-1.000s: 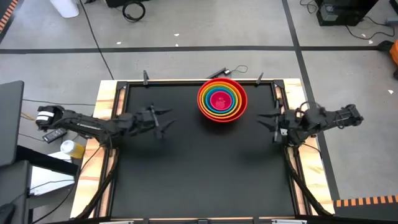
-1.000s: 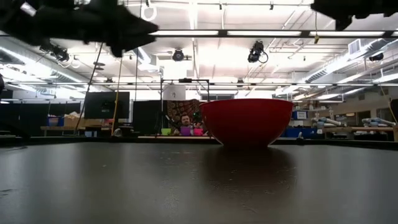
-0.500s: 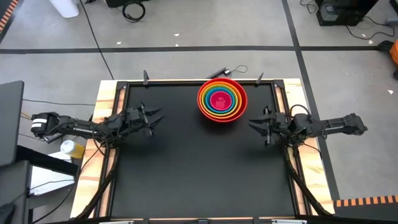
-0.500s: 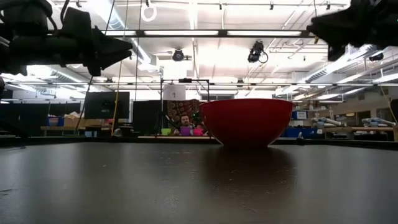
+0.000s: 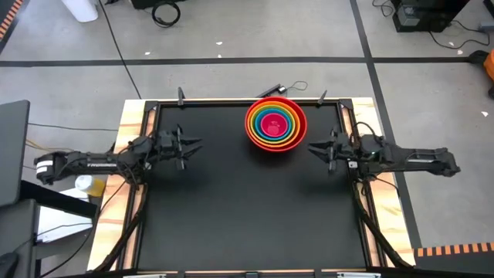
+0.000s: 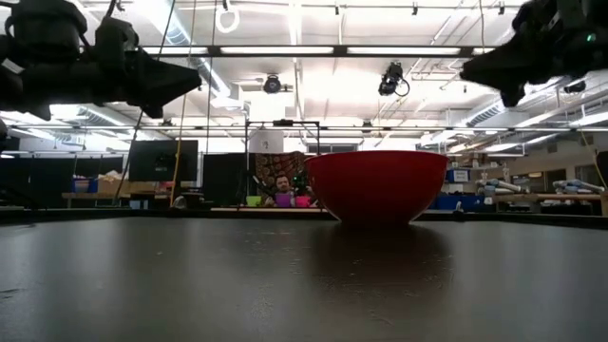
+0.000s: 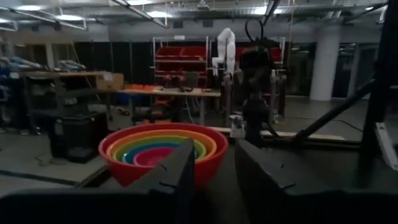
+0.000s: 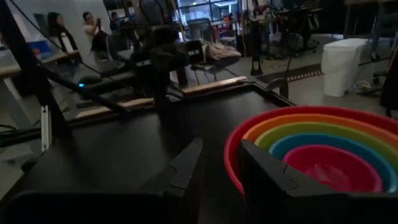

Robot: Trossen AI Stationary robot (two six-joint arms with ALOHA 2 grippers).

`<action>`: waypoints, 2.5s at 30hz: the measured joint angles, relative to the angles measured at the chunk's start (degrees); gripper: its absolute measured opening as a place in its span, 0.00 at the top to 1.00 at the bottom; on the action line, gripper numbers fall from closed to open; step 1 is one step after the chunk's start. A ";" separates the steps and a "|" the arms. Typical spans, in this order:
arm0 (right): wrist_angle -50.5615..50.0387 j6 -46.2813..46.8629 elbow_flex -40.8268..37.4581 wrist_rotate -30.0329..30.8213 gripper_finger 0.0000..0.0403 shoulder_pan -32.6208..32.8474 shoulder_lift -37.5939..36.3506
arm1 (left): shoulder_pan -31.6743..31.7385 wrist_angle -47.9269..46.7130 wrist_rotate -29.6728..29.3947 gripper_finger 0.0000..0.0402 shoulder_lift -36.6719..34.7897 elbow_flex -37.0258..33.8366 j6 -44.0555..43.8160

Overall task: Nest bowls inside each other
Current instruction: Return to Home Position

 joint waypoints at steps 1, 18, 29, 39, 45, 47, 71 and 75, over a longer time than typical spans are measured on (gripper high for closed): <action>-2.03 0.15 1.43 0.26 0.73 0.02 -0.48 | 1.35 -1.66 1.81 0.71 -1.43 0.00 -0.61; -4.20 6.71 -2.37 1.31 0.73 0.09 -2.58 | 3.36 -32.24 5.54 0.71 -21.21 5.29 -7.87; -1.38 7.91 -2.38 0.88 0.73 0.82 -2.90 | -15.55 -35.23 -15.29 0.71 -21.71 4.13 -1.57; 1.85 2.75 -0.48 3.49 0.73 5.03 -4.92 | -17.66 -59.12 -16.49 0.71 -27.60 15.57 -0.56; -5.56 4.45 -0.74 2.08 0.73 5.03 -10.46 | -17.69 -57.26 -16.31 0.71 -34.75 12.61 3.21; -5.57 5.19 -1.69 1.21 0.73 5.03 -12.49 | -17.69 -55.89 -16.27 0.71 -36.88 9.67 3.14; 6.72 3.25 -13.40 0.86 0.73 5.05 -15.41 | -15.89 -48.39 -15.05 0.71 -39.47 0.04 -0.56; 8.38 3.10 -13.40 2.75 0.73 5.03 -15.43 | -15.94 -48.48 -14.98 0.71 -39.43 0.03 -1.79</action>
